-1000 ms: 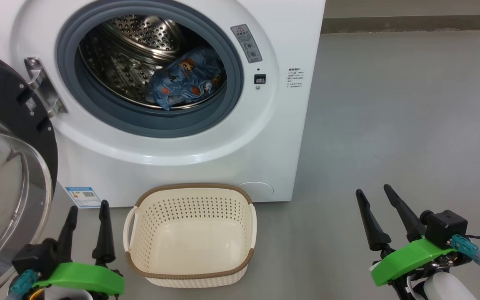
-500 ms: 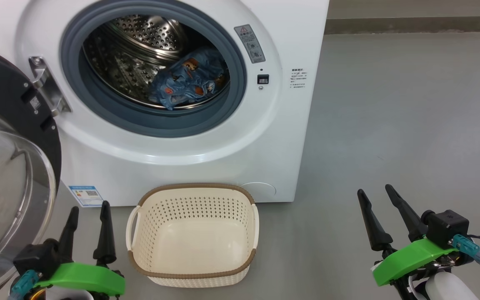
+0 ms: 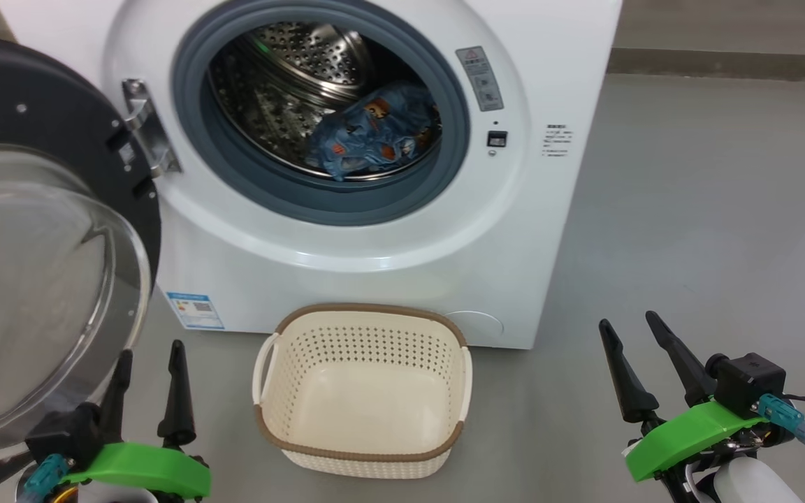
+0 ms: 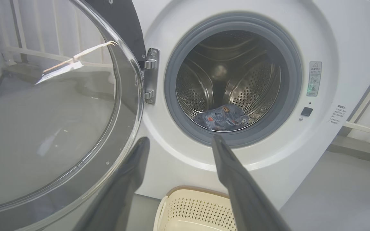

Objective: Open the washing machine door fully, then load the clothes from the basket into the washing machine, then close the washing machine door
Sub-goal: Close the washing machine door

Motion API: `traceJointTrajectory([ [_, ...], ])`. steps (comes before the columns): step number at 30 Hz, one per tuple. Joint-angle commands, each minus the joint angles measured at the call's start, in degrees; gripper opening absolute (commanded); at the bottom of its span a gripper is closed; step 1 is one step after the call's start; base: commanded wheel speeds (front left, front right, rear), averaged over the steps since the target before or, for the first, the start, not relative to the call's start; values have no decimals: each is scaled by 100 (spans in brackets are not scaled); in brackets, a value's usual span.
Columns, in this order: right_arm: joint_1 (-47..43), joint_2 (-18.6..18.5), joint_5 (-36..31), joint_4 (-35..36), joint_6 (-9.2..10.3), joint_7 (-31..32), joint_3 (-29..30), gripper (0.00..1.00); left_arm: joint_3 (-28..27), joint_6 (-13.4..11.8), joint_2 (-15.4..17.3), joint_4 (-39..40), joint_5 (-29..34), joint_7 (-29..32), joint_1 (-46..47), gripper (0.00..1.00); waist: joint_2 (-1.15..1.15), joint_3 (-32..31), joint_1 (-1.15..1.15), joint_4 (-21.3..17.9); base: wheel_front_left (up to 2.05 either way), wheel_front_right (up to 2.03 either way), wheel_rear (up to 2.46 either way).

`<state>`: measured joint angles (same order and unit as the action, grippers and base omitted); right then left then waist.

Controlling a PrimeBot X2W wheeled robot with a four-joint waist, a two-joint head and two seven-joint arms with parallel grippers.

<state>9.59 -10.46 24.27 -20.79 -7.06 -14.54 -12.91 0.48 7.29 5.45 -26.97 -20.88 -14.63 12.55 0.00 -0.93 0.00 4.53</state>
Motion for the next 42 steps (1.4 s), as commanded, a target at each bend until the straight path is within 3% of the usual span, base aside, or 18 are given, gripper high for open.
traceJointTrajectory([
  [1,-5,-58,32,112,-43,-46,-125,100,-188,20,73,117,80,-37,8,100,0,-23,0,179,0,0,0],
  [20,-128,80,39,118,-43,-46,-38,100,-401,-59,-8,45,462,-37,-74,100,0,-104,0,1524,0,0,0],
  [32,-172,104,40,120,-43,-46,-40,100,-464,-59,-50,2,531,-37,-98,100,0,-153,0,1950,0,0,0],
  [42,-183,115,46,116,-43,-46,-59,100,-515,-63,-71,-16,579,-37,-100,100,0,-177,0,2087,0,0,0],
])
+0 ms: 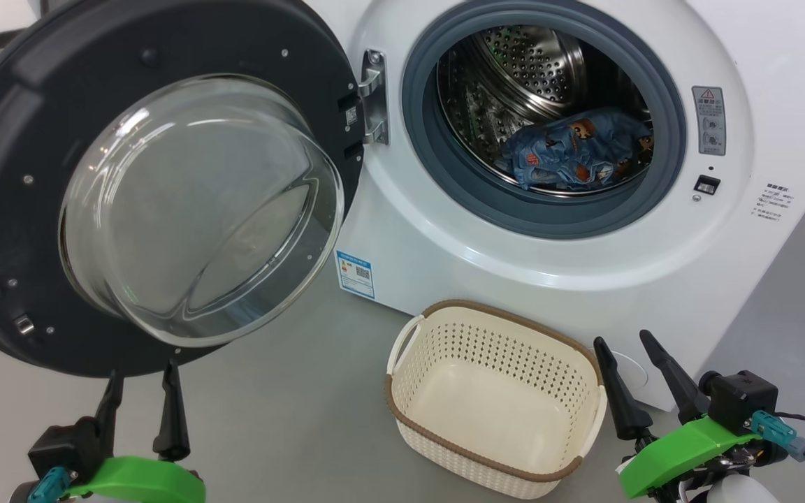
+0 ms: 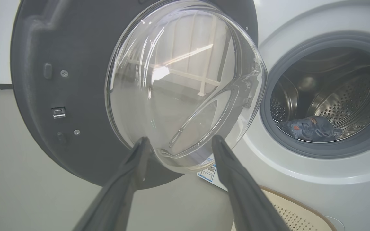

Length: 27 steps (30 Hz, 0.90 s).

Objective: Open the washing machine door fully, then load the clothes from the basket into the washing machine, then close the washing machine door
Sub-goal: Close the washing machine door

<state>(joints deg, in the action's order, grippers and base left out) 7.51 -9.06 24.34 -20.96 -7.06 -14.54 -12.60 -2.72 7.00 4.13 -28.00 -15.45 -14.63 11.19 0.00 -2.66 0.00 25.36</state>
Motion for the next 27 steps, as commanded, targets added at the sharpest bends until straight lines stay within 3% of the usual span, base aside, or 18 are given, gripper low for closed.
traceJointTrajectory([
  [1,25,-26,39,132,-43,-46,-90,100,-195,-35,62,87,37,-37,37,100,0,-3,0,4,0,0,0],
  [27,22,-16,70,110,-43,-46,-116,100,-258,-19,39,84,113,-37,26,100,0,-60,0,176,0,0,0],
])
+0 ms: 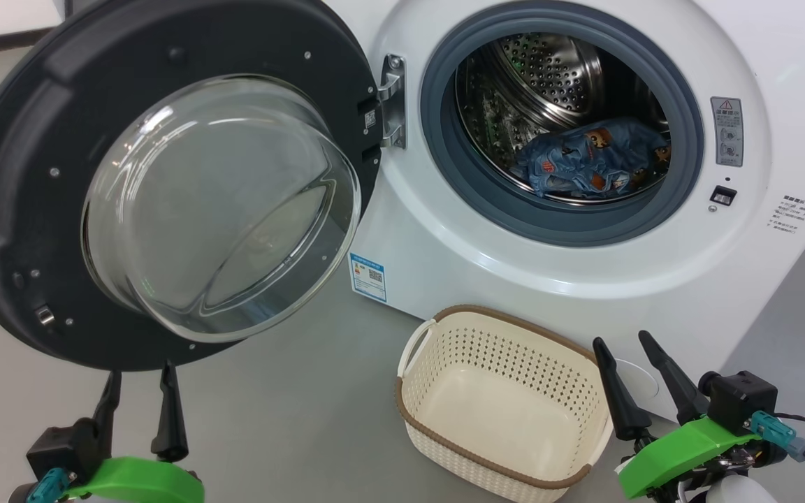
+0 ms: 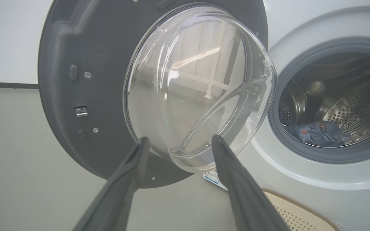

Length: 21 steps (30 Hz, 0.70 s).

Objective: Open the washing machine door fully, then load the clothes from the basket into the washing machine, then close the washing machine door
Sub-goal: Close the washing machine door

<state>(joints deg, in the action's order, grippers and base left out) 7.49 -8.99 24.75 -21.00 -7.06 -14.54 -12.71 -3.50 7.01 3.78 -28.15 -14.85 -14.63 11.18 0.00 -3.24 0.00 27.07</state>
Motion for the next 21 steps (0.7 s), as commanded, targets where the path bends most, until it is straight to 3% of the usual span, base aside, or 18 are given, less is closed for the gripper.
traceJointTrajectory([
  [1,22,-20,29,115,-43,-46,-104,100,-181,-20,74,99,55,-37,27,100,0,-5,0,9,0,0,0],
  [10,-5,-51,45,132,-43,-46,-106,100,-240,-10,182,279,77,-37,123,100,0,-11,0,44,0,0,0],
  [11,-6,-58,45,134,-43,-46,-105,100,-255,-6,223,355,75,-37,156,44,0,-7,0,50,0,0,0],
  [12,-6,-67,43,135,-43,-46,-105,100,-274,-2,273,448,69,-37,195,0,0,-1,0,55,0,0,0],
  [21,58,-186,21,101,-43,-46,-210,100,-333,34,990,1174,-193,153,847,0,0,116,0,97,0,0,0],
])
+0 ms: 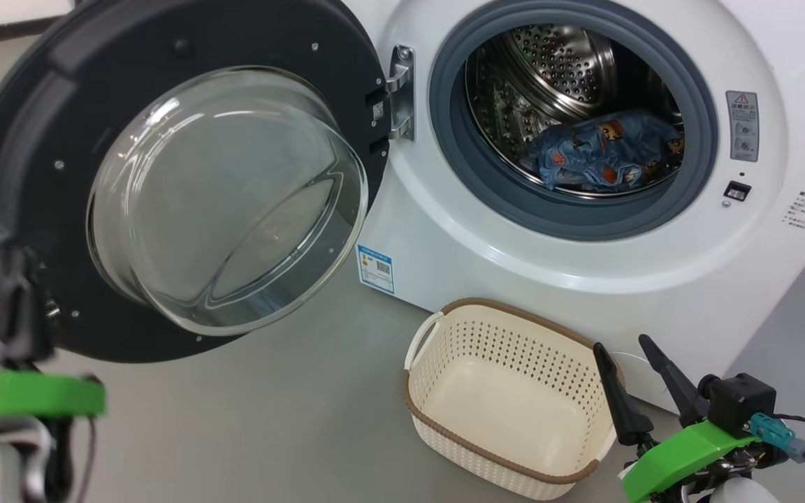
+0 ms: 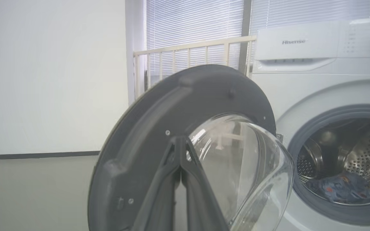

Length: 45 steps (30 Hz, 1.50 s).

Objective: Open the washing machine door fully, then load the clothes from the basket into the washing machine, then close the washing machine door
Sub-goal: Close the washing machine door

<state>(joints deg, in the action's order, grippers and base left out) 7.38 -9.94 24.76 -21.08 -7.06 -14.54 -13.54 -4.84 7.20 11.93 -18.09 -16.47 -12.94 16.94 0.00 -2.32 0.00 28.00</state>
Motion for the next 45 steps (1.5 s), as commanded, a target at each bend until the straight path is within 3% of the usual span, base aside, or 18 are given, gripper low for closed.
traceJointTrajectory([
  [1,85,-118,18,102,-43,-46,-150,100,-258,18,264,244,-164,52,394,0,0,37,0,2,0,0,0],
  [6,116,-260,29,59,-43,-46,-210,100,-380,26,667,424,-1271,511,942,0,0,105,0,-33,0,0,0],
  [12,176,-418,18,71,-43,-46,-275,100,-593,27,1042,159,-3235,961,1489,0,0,222,0,-141,0,0,0],
  [17,256,-566,5,49,-43,-46,-344,100,-1053,28,1480,-615,-4322,1053,1880,0,0,357,0,-312,0,0,0],
  [18,280,-623,-2,46,-43,-46,-358,100,-1299,28,1665,-1052,-4768,1098,2069,0,0,434,0,-389,0,0,0],
  [22,339,-736,-13,67,-43,-46,-396,100,-1649,28,1930,-1811,-5438,1181,2326,0,0,600,0,-546,0,0,0],
  [31,508,-988,-91,234,-43,79,-381,100,-2148,28,2238,-2978,-6338,1299,2638,0,0,1050,0,-830,0,0,0],
  [45,617,-1137,-235,527,-43,253,-212,100,-2276,28,2450,-4216,-6657,1474,2981,0,0,1517,0,-1038,0,0,0],
])
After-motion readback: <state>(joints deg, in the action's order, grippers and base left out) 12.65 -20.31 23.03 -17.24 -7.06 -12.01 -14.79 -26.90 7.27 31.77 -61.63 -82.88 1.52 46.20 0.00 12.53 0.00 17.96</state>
